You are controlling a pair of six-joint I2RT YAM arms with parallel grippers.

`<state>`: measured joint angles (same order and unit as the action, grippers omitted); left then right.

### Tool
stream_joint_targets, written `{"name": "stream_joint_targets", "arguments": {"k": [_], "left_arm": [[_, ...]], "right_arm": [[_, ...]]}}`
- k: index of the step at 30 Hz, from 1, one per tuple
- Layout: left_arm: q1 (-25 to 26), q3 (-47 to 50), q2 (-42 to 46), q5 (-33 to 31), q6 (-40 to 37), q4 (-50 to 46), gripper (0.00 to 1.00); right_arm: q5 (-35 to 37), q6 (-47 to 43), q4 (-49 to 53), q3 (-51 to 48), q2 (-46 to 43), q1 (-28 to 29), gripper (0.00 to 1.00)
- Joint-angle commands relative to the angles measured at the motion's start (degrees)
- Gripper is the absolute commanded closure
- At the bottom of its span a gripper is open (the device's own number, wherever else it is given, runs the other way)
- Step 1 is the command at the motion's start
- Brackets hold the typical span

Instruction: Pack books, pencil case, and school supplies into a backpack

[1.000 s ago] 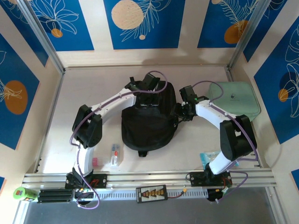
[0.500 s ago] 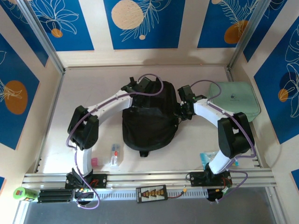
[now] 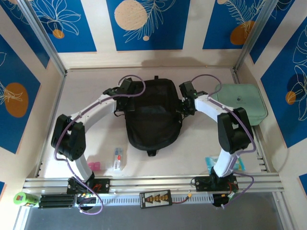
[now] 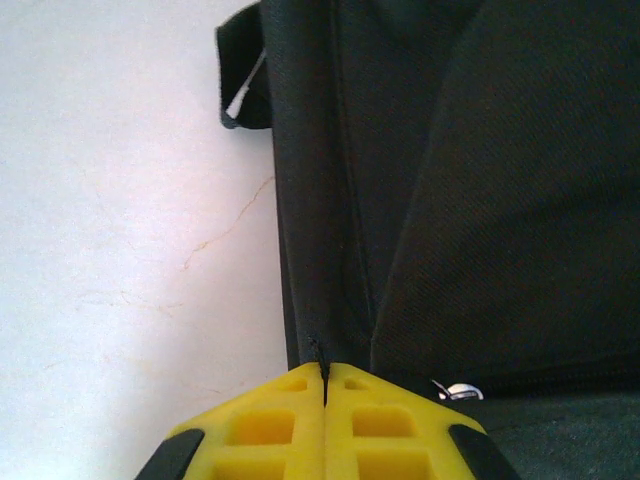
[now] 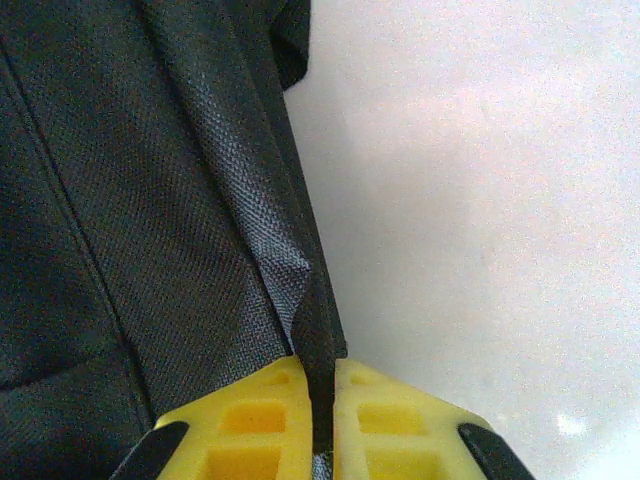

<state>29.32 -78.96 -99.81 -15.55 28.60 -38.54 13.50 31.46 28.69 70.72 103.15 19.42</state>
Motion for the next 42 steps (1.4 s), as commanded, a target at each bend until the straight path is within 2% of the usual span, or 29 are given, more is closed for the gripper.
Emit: {"name": "stream_joint_targets", "arguments": {"k": [1,3,5,8,10,13,18,22,28,33,42], "left_arm": [[-1.5,0.0,1.9,2.0,0.8,-1.1,1.00],[-1.8,-0.3,2.6,1.9,0.6,-2.1,0.87],[-2.3,0.4,4.6,1.5,0.5,-3.0,0.61],[-2.7,3.3,8.8,1.0,1.2,-4.9,0.33],[-2.8,6.6,12.2,1.4,1.5,-6.4,0.23],[-2.7,12.3,16.9,4.4,2.0,-8.8,0.17],[-1.9,23.4,23.1,13.0,4.8,-9.2,0.15],[0.7,30.8,25.4,16.9,8.1,-8.2,0.15],[3.3,36.5,24.8,17.7,9.8,-9.3,0.22],[5.6,38.5,22.6,21.6,8.8,-4.3,0.29],[6.1,37.7,16.9,17.0,8.6,-4.6,0.43]], "right_arm": [[3.5,-4.3,-1.9,5.5,3.8,-1.0,0.88],[3.1,-4.5,-0.3,8.0,4.0,-1.1,0.83],[2.2,-4.7,0.1,8.0,1.7,-0.8,0.68],[0.2,-3.8,0.2,5.4,-4.3,-0.7,0.46],[-0.5,-3.1,0.6,2.8,-8.8,-0.4,0.36],[-1.6,-2.6,1.3,-1.3,-15.0,0.3,0.24],[-2.6,-1.2,2.4,-5.8,-21.1,1.7,0.08],[-2.7,0.5,3.2,-7.3,-22.7,3.0,0.03],[-2.2,2.3,3.9,-6.7,-21.7,4.2,0.03],[-2.0,2.7,4.5,-5.1,-19.7,4.7,0.04],[-1.8,3.0,4.8,-4.5,-18.5,5.6,0.07]]}}
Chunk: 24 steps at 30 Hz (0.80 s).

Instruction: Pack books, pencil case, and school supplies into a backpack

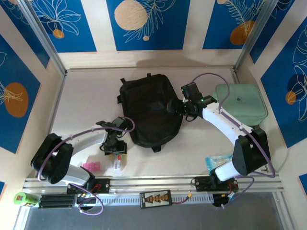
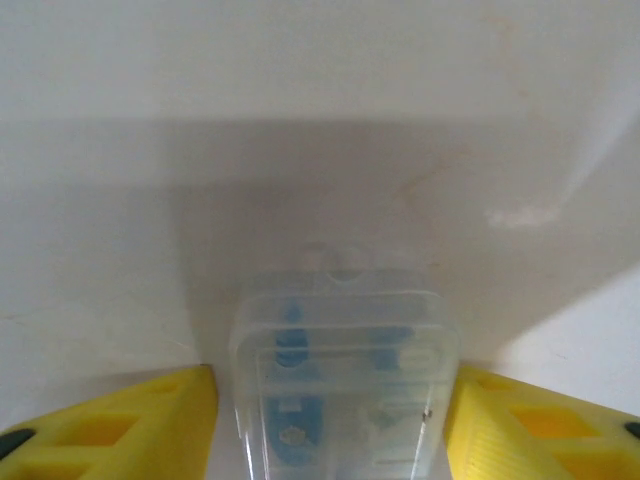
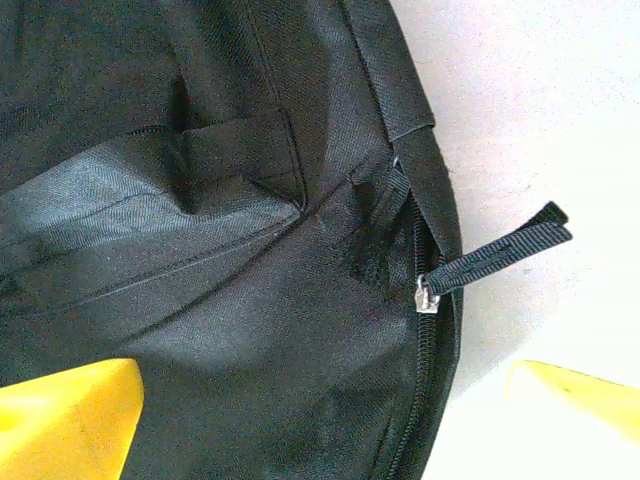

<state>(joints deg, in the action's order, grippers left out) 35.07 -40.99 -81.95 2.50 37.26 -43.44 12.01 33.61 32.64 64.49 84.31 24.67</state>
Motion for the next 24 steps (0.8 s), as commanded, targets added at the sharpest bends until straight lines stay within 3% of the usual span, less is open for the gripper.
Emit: {"name": "stream_joint_targets", "arguments": {"k": [1,9,15,20,24], "left_arm": [[0.3,-0.3,-1.3,-0.9,0.0,0.7,0.46],[0.4,-0.8,-2.0,-0.9,1.0,2.2,0.60],[-0.6,-7.0,3.2,-2.5,-1.6,1.4,0.63],[-4.4,-13.3,6.5,-1.0,-4.1,-0.1,0.63],[-8.0,-16.8,6.8,6.2,-3.4,3.8,0.63]], "right_arm": [[-0.3,0.9,0.9,1.7,0.5,0.4,0.08],[-0.1,1.3,0.9,1.4,0.0,0.6,0.09],[-5.2,0.0,-5.8,-3.6,-3.5,1.6,0.10],[-10.4,0.1,-15.5,-9.9,-7.6,7.1,0.10],[-12.9,1.1,-22.8,-13.2,-8.4,13.3,0.10]]}}
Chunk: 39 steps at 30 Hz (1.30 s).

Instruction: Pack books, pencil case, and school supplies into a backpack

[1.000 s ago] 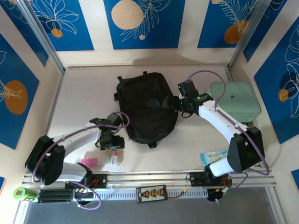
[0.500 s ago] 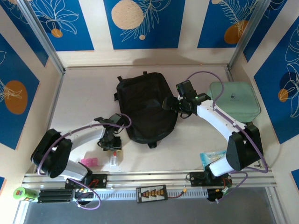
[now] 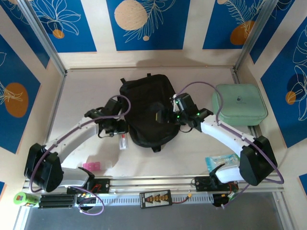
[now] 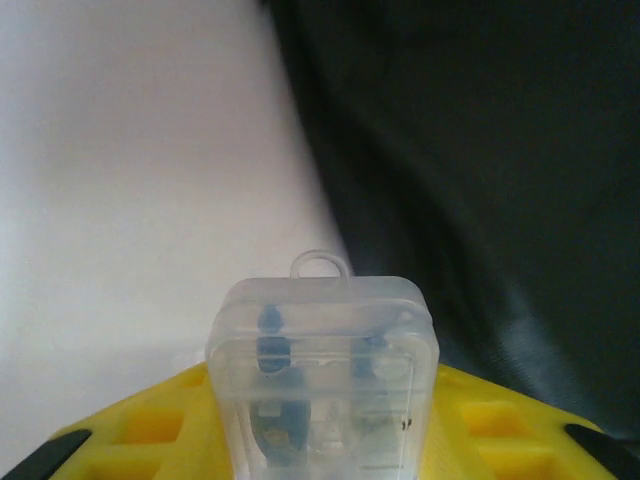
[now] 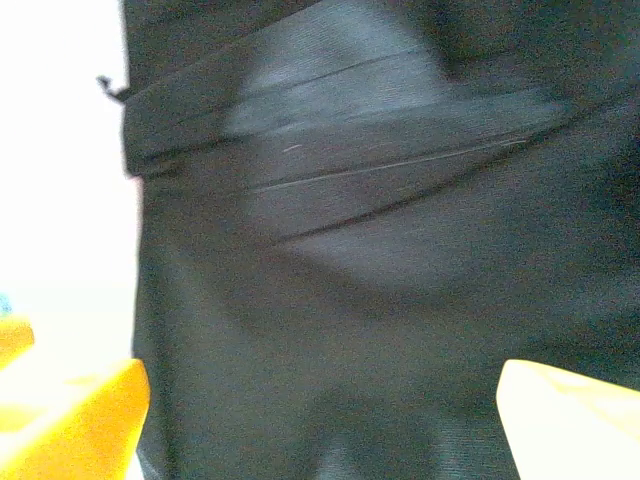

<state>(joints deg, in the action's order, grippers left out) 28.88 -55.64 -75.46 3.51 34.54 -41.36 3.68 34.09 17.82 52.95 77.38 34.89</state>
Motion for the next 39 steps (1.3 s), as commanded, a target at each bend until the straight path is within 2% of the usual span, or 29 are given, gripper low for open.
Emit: {"name": "stream_joint_targets", "arguments": {"k": [1,8,14,19,31,35,37,39], "left_arm": [[-2.6,-3.1,-0.1,6.9,0.0,3.2,0.63],[-4.9,-8.3,-4.8,15.3,5.7,13.2,0.64],[-4.9,-9.0,-8.5,19.9,10.4,19.6,0.64],[-4.9,-8.5,-9.6,21.6,13.2,22.7,0.64],[-4.9,-6.6,-9.5,21.2,16.2,25.4,0.63],[-5.1,-6.4,-9.4,21.2,16.7,25.7,0.60],[-5.4,-5.9,-9.1,21.0,16.8,26.0,0.54],[-6.5,-5.3,-8.4,20.4,16.8,26.1,0.40]], "right_arm": [[-5.2,1.0,-9.9,-2.5,-1.4,4.4,0.10],[-8.2,2.9,-18.1,-4.3,0.7,9.8,0.10],[-9.2,3.0,-20.2,-2.1,4.0,10.5,0.12],[-9.3,5.5,-26.2,-3.4,6.8,10.8,0.18],[-8.3,6.9,-31.3,-3.1,10.1,10.8,0.57],[-7.1,7.2,-30.4,-2.1,10.9,10.6,0.73],[-6.0,7.2,-28.7,-1.2,11.1,10.5,0.81],[-5.4,7.1,-27.6,-0.9,10.9,10.5,0.86]]}}
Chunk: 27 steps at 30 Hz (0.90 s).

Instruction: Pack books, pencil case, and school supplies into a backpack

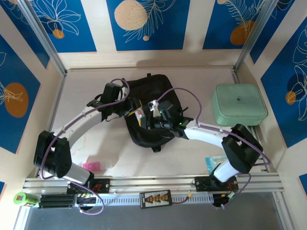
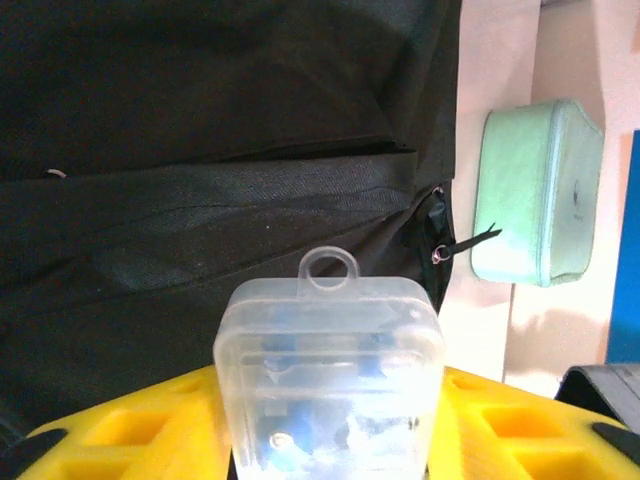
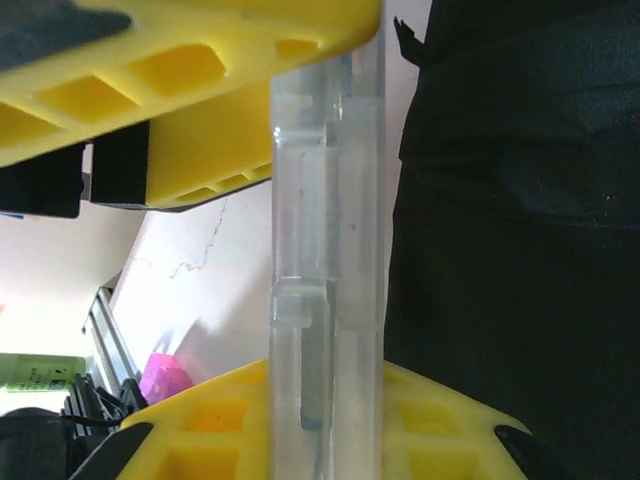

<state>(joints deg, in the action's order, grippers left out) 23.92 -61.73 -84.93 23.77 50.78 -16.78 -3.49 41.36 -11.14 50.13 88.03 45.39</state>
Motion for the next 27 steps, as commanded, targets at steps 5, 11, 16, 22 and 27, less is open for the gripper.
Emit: {"name": "stream_joint_targets", "arguments": {"k": [5,11,16,22,27], "left_arm": [[-5.1,2.8,3.7,-2.4,-3.4,1.2,0.20],[-7.7,6.9,5.0,-9.0,-9.9,-1.0,0.16],[-7.9,9.3,0.4,-3.7,-10.5,2.9,0.27],[-3.7,10.4,-4.3,0.5,-9.7,10.2,0.30],[2.3,9.3,-9.3,-5.0,-10.0,10.7,0.33]], "right_arm": [[2.8,-0.1,2.4,0.0,-1.9,-1.2,0.87],[2.9,0.8,4.7,-3.1,-5.5,-4.5,0.88],[3.5,0.7,7.9,-4.2,-8.7,-7.5,0.88],[4.7,0.8,10.2,-4.9,-10.7,-9.9,0.88],[5.4,1.6,11.1,-5.0,-11.1,-11.6,0.88]]}}
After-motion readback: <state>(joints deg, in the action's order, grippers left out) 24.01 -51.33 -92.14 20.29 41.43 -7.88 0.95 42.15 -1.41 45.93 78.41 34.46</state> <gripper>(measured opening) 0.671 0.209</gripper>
